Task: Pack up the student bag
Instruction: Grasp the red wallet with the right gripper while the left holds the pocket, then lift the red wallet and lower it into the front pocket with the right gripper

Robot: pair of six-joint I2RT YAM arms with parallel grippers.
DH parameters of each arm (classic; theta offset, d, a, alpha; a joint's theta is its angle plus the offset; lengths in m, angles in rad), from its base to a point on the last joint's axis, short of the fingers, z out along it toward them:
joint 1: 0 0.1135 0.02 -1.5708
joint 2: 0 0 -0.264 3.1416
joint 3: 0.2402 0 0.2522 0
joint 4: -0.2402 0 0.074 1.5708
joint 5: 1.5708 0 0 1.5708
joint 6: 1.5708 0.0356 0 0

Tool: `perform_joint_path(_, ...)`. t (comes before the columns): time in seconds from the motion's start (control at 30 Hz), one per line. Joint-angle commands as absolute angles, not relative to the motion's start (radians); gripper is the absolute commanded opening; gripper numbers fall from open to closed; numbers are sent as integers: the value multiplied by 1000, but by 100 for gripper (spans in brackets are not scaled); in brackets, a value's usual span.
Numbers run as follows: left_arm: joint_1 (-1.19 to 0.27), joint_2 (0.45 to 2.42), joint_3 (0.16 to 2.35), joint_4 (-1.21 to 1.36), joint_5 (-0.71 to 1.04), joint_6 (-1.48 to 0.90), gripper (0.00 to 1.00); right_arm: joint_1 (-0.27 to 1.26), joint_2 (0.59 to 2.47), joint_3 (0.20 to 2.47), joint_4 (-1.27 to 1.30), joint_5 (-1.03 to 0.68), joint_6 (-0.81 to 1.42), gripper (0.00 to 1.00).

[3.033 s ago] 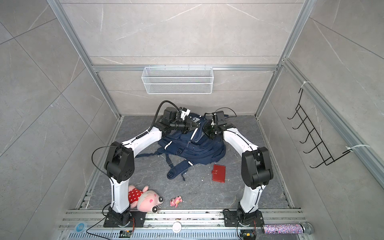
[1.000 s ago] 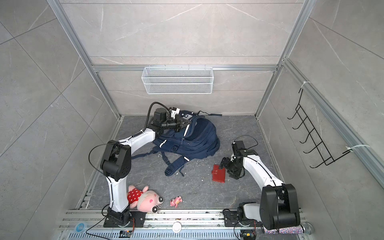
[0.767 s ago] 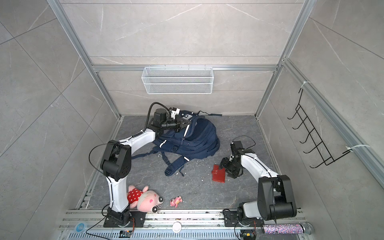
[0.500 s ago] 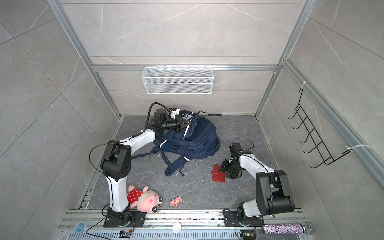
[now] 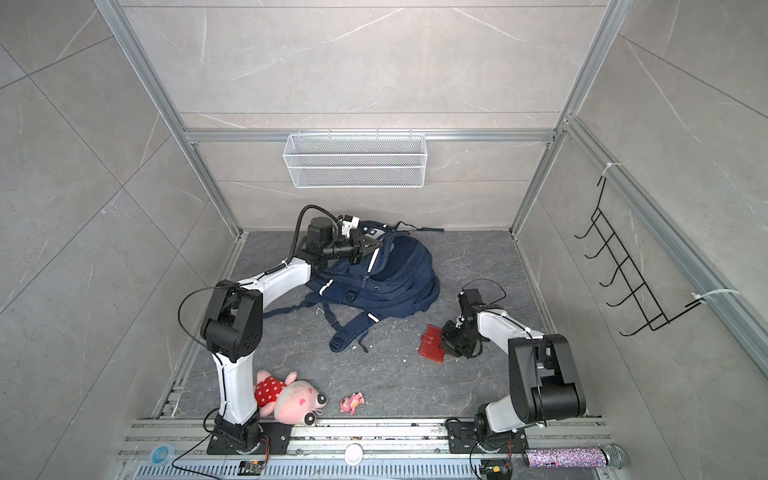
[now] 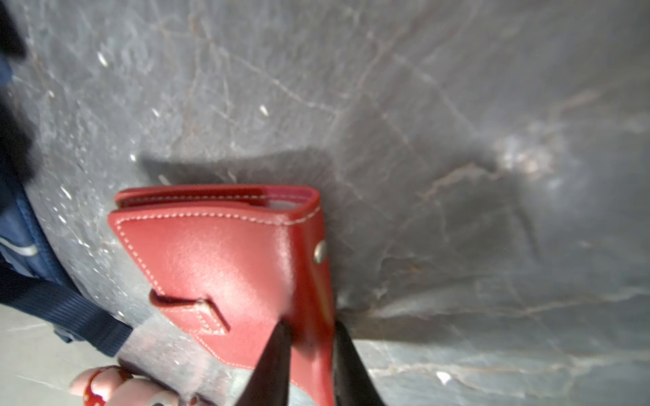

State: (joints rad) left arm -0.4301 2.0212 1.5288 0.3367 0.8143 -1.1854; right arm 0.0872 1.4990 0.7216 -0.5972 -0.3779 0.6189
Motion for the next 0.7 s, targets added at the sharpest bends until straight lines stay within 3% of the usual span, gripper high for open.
perform_joint_path(0.0,-422,1959,1534,454,831,-1201,0,87,1520,687,-586,-331,611,12)
perform_joint_path(0.1,-422,1956,1524,457,826,-1201,0,87,1498,681,-579,-340,600,0)
perform_joint_path(0.4,-421,1956,1537,458,828,-1196,0,89,1323,710,-589,-378,532,0)
perform_joint_path(0.67,-416,1953,1556,459,859,-1187,0,92,1157,884,-646,-395,598,0)
